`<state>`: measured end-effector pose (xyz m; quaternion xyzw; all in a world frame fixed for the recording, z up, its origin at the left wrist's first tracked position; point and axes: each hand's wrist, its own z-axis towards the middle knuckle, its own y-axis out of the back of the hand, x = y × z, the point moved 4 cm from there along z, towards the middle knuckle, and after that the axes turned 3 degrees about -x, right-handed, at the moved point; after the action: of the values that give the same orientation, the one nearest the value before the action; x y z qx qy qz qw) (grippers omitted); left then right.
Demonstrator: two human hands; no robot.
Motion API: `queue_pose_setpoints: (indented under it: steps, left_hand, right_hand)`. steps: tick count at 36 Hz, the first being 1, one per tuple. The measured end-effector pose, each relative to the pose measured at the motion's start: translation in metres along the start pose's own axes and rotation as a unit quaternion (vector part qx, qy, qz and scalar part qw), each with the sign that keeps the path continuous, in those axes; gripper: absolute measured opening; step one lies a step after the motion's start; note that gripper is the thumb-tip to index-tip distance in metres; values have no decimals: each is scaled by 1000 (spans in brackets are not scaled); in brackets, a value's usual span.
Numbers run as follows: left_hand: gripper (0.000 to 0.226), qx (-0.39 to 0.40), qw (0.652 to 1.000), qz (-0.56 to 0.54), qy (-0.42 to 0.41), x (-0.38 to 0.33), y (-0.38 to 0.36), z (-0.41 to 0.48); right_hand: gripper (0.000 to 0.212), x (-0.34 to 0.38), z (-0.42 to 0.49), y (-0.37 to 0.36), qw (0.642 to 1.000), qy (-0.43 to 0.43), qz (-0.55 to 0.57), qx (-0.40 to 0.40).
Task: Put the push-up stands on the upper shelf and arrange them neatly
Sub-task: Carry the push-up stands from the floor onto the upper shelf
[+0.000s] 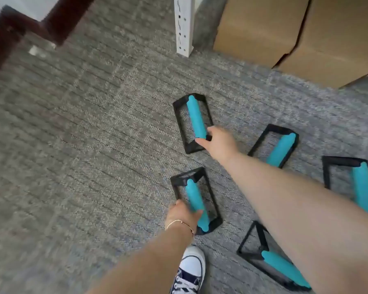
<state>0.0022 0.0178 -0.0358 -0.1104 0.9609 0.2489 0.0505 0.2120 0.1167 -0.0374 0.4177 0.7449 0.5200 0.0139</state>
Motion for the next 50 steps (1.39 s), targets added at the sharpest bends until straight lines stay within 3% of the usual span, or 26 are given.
queue_pose_setpoints:
  steps: [6,9,18,23,30,36,44,50]
  left_hand:
    - [37,29,987,-144,-69,10,-14,8]
    - [32,48,974,-212,-58,8,-16,7]
    - [32,-4,973,-227,-46,-9,16,-39]
    - [29,-34,971,-227,-67,-25,70,-134]
    - [20,-106,957,-224,-153,-81,161,-337]
    - [23,-176,933,-201,-242,-149,230,-517]
    - [31,-285,881,-158,-343,-232,317,-703]
    - [29,-366,827,-162,-396,-291,400,-787]
  right_hand:
    - [37,4,12,-16,996,-46,76,8]
    - [35,4,13,-15,990,-60,129,13]
    - [28,2,-60,46,975,-64,212,1]
    - [28,4,-154,145,968,-69,239,-24]
    - [23,24,-312,338,967,-56,244,-53]
    - [29,58,-435,491,941,-49,303,-141]
    - [29,109,-547,667,906,20,323,-273]
    - [28,150,-575,770,883,61,300,-356]
